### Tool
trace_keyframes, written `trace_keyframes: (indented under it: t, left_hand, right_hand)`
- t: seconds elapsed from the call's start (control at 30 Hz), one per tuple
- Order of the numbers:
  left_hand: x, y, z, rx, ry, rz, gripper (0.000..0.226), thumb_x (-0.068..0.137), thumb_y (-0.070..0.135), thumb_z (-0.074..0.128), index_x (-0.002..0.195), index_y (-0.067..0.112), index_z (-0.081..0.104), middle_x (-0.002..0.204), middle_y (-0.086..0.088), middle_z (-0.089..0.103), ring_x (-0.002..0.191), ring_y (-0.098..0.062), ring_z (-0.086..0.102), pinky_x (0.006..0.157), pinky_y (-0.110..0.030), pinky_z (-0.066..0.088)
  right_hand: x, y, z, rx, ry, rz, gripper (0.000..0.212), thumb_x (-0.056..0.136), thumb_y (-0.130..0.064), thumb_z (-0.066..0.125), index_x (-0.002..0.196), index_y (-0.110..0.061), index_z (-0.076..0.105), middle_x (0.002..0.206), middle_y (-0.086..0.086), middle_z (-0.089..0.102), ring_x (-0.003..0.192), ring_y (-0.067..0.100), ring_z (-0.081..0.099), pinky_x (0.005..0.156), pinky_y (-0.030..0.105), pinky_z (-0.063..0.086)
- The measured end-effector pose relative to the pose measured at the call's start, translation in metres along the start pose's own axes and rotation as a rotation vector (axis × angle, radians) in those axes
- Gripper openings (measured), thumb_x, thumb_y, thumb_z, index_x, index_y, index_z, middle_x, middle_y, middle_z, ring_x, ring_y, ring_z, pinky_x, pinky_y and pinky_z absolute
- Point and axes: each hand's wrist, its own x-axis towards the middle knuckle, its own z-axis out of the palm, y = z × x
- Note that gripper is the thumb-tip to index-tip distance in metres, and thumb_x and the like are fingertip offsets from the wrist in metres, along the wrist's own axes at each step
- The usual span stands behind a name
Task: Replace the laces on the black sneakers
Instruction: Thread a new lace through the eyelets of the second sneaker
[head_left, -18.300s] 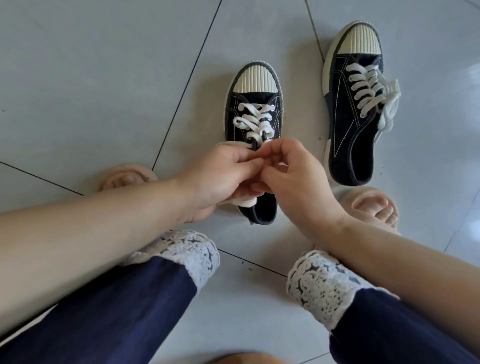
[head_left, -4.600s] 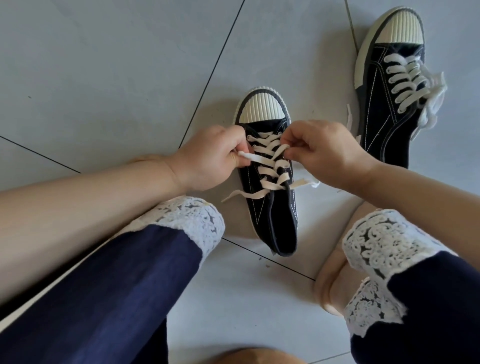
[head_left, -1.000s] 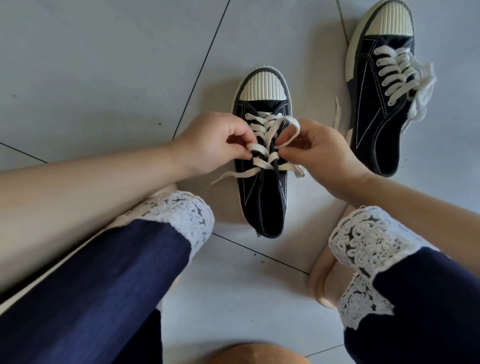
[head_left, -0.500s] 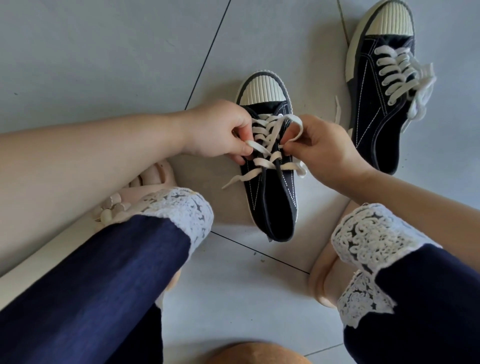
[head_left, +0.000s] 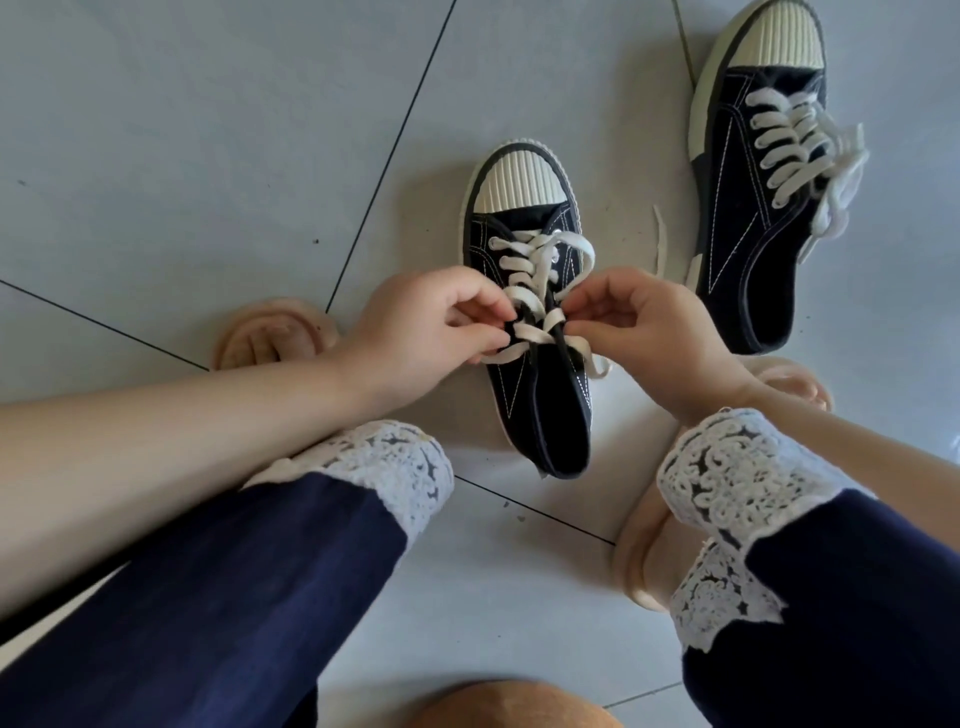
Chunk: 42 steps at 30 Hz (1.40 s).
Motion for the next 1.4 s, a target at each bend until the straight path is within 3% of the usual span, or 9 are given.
trace_keyframes:
  t: [0.2, 0.43, 0.57, 0.73, 0.87, 0.97, 1.13, 1.23, 1.4]
  left_hand:
    - [0.007, 0.001, 0.009, 0.240, 0.023, 0.174, 0.011, 0.072, 0.013, 0.075, 0.082, 0.011, 0.071, 0.071, 0.017, 0.057, 0.063, 0.000, 0.054, 0.065, -0.005, 0.038]
    - [0.012, 0.002, 0.001, 0.445, -0.010, 0.347, 0.007, 0.076, 0.004, 0.068, 0.077, 0.000, 0.063, 0.081, -0.004, 0.056, 0.073, -0.014, 0.047, 0.061, -0.013, 0.027]
    - [0.013, 0.008, -0.002, 0.367, 0.057, 0.382, 0.009, 0.074, 0.003, 0.067, 0.073, -0.002, 0.060, 0.091, -0.018, 0.063, 0.077, -0.023, 0.058, 0.070, -0.025, 0.042]
    - [0.022, 0.009, 0.000, 0.135, 0.062, 0.239, 0.028, 0.080, 0.000, 0.063, 0.067, 0.020, 0.049, 0.084, -0.007, 0.066, 0.053, -0.014, 0.062, 0.055, -0.038, 0.052]
    - [0.025, 0.005, -0.004, 0.153, -0.014, 0.200, 0.025, 0.079, 0.001, 0.065, 0.069, 0.019, 0.051, 0.071, 0.006, 0.060, 0.056, -0.001, 0.058, 0.058, -0.026, 0.052]
    - [0.026, 0.011, -0.011, 0.375, -0.115, 0.327, 0.007, 0.080, 0.000, 0.062, 0.079, 0.004, 0.055, 0.065, 0.022, 0.045, 0.057, 0.007, 0.047, 0.057, -0.002, 0.033]
    - [0.027, 0.015, -0.015, 0.440, -0.139, 0.393, 0.004, 0.084, 0.001, 0.058, 0.086, -0.001, 0.056, 0.067, 0.015, 0.044, 0.056, -0.006, 0.041, 0.059, -0.002, 0.032]
    - [0.022, 0.009, -0.014, 0.340, -0.095, 0.320, 0.012, 0.077, 0.002, 0.067, 0.089, 0.002, 0.064, 0.075, 0.016, 0.052, 0.064, 0.001, 0.048, 0.066, 0.000, 0.034]
    - [0.014, -0.006, -0.012, 0.336, -0.147, 0.235, 0.022, 0.072, 0.002, 0.072, 0.093, 0.008, 0.068, 0.091, 0.000, 0.058, 0.077, -0.010, 0.056, 0.075, -0.015, 0.043]
  right_hand:
    - [0.000, -0.009, 0.002, -0.041, -0.021, -0.064, 0.024, 0.077, -0.004, 0.070, 0.078, -0.027, 0.064, 0.075, -0.011, 0.067, 0.069, 0.000, 0.062, 0.071, 0.012, 0.050]
    - [0.005, -0.019, -0.008, -0.387, -0.095, -0.214, 0.010, 0.080, -0.002, 0.064, 0.080, -0.011, 0.059, 0.068, -0.007, 0.060, 0.071, 0.011, 0.054, 0.062, 0.009, 0.039]
    - [0.006, -0.019, -0.007, -0.285, 0.006, -0.217, 0.019, 0.081, -0.003, 0.063, 0.078, -0.021, 0.057, 0.072, -0.011, 0.061, 0.071, 0.009, 0.058, 0.068, 0.013, 0.043]
    - [0.012, -0.016, -0.004, -0.068, 0.028, -0.152, 0.028, 0.080, 0.002, 0.058, 0.074, -0.025, 0.055, 0.072, -0.008, 0.059, 0.069, 0.012, 0.056, 0.072, 0.026, 0.049]
    - [0.014, -0.015, 0.000, -0.032, -0.108, -0.101, 0.035, 0.081, 0.007, 0.053, 0.074, -0.026, 0.050, 0.071, -0.009, 0.052, 0.067, 0.007, 0.048, 0.067, 0.021, 0.044]
    - [0.018, -0.019, -0.004, -0.118, -0.210, -0.091, 0.031, 0.084, 0.005, 0.051, 0.078, -0.026, 0.049, 0.074, -0.007, 0.051, 0.069, 0.009, 0.049, 0.068, 0.022, 0.044]
    - [0.022, -0.022, -0.017, -0.105, -0.229, -0.073, 0.028, 0.086, -0.001, 0.054, 0.081, -0.028, 0.052, 0.076, -0.009, 0.055, 0.069, 0.005, 0.052, 0.068, 0.018, 0.044]
    - [0.014, -0.013, -0.011, -0.051, -0.209, -0.049, 0.029, 0.085, 0.001, 0.056, 0.083, -0.028, 0.056, 0.075, -0.010, 0.059, 0.070, 0.003, 0.057, 0.073, 0.019, 0.049]
    - [0.005, -0.002, -0.002, 0.189, -0.210, 0.010, 0.031, 0.080, 0.005, 0.063, 0.086, -0.025, 0.062, 0.076, -0.012, 0.065, 0.073, 0.002, 0.062, 0.072, 0.014, 0.048]
